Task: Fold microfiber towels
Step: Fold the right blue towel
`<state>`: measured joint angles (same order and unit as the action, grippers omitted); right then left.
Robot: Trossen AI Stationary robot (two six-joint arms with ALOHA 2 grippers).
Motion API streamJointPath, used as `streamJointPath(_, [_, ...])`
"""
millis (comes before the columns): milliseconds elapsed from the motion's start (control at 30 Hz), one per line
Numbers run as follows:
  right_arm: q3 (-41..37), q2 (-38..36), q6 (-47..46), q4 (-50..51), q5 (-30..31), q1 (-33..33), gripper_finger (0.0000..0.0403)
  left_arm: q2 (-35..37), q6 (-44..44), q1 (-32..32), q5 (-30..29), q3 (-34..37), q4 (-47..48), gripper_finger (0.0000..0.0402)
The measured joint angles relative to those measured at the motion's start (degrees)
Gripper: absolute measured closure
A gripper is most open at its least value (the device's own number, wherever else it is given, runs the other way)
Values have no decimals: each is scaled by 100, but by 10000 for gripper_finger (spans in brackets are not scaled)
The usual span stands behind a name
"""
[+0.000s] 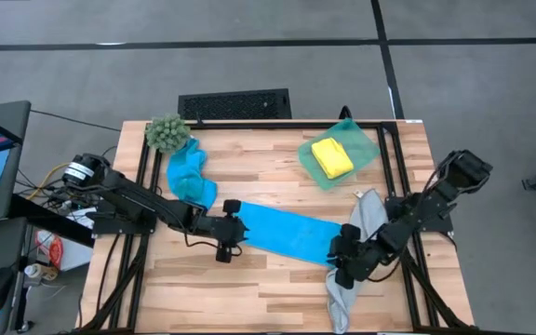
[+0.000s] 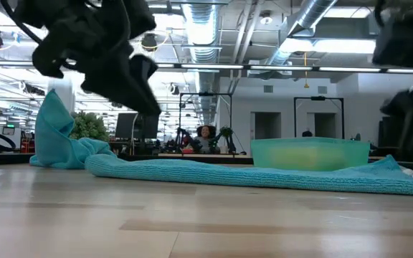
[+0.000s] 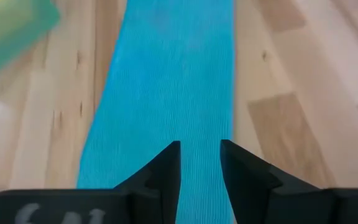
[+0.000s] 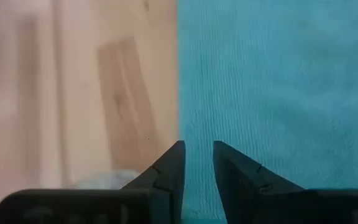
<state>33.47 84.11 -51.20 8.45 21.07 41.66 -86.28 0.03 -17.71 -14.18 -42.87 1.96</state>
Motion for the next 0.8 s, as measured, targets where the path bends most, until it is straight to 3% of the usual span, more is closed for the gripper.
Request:
streamJointPath(133, [2,419,-218,-56,-171,-128,296,-321,-286,-109,113,4,599,315])
streamJointPath(267, [25,667,-409,-292,-65,-133,296,-751,-207,-144,479,4,964,359])
streamJointPath(433, [14,686,-547,-549,-127,-133,296,-1049,-54,-121,-99,-26,803,397])
streamJointPath(700, [19,953,-927,-1204,-187,-78,296,-1077,1752,478,-1133,-16,1221,389])
streamJointPath(800, [22,1217,-974,-1713,-167,-94,296,-1084,2445,975,-1202,-4,1042,391])
